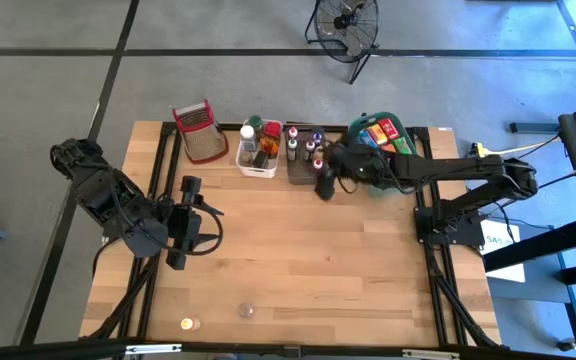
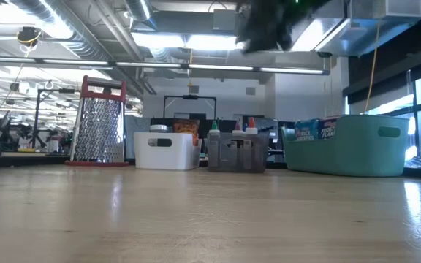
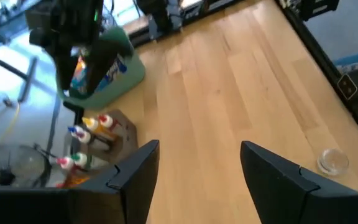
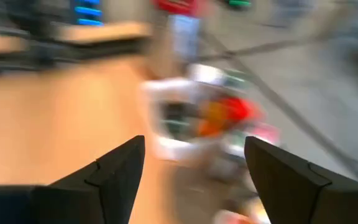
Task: Pick & Place Kitchen Items
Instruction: Put the brown seasoning bottle into the white bin
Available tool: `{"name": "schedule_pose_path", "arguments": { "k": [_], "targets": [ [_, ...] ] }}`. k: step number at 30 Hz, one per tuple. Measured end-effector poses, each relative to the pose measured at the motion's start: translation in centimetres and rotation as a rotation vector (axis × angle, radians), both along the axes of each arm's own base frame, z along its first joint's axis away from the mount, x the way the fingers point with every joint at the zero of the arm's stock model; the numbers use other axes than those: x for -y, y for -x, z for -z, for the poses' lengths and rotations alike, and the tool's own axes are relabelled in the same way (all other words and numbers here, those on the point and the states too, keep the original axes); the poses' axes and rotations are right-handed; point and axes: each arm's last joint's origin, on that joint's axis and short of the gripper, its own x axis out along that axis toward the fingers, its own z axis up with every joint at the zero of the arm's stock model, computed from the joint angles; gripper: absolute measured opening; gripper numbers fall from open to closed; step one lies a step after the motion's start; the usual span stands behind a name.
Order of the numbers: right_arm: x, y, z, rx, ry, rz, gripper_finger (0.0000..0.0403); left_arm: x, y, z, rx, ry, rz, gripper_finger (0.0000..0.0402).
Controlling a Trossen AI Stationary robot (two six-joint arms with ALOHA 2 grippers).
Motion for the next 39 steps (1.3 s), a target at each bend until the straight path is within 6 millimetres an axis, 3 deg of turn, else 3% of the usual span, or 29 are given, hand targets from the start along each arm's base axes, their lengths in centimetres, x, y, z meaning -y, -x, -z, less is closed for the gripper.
{"name": "schedule_pose_path", "arguments": {
  "k": [3, 9, 17, 23, 33, 36, 39],
  "targets": [
    [-1.9, -0.5, -1.3, 0.048, -0.093, -0.233, 0.0278, 0.0, 0.1, 0.1, -0.012, 0.041, -0.02, 0.0219],
    [-5.6, -0.8, -1.9, 0.097, -0.179, -0.613, 0.0278, 0.1, 0.1, 0.2, -0.022, 0.155, -0.063, 0.0221],
    [-9.0, -0.4, -1.9, 0.084, -0.167, -0.756, 0.0278, 2.0, -1.1, 1.7, -0.212, 0.257, 0.079, 0.0219],
    [-10.5, -1.0, -1.0, 0.061, -0.153, -0.808, 0.0278, 5.7, -1.7, 4.9, -0.462, 0.121, 0.234, 0.022],
    [-11.3, -2.0, 0.4, 0.032, -0.158, -0.823, 0.0277, 11.2, -6.3, 12.3, -0.651, -0.124, 0.301, 0.0217],
    [-11.7, -1.9, 0.6, 0.013, -0.148, -0.839, 0.0277, 12.2, -8.0, 14.5, -0.682, -0.159, 0.338, 0.0217],
    [-12.1, -1.8, 0.6, 0.014, -0.129, -0.861, 0.0277, 11.6, -9.4, 15.1, -0.737, -0.081, 0.363, 0.0218]
  ]
}}
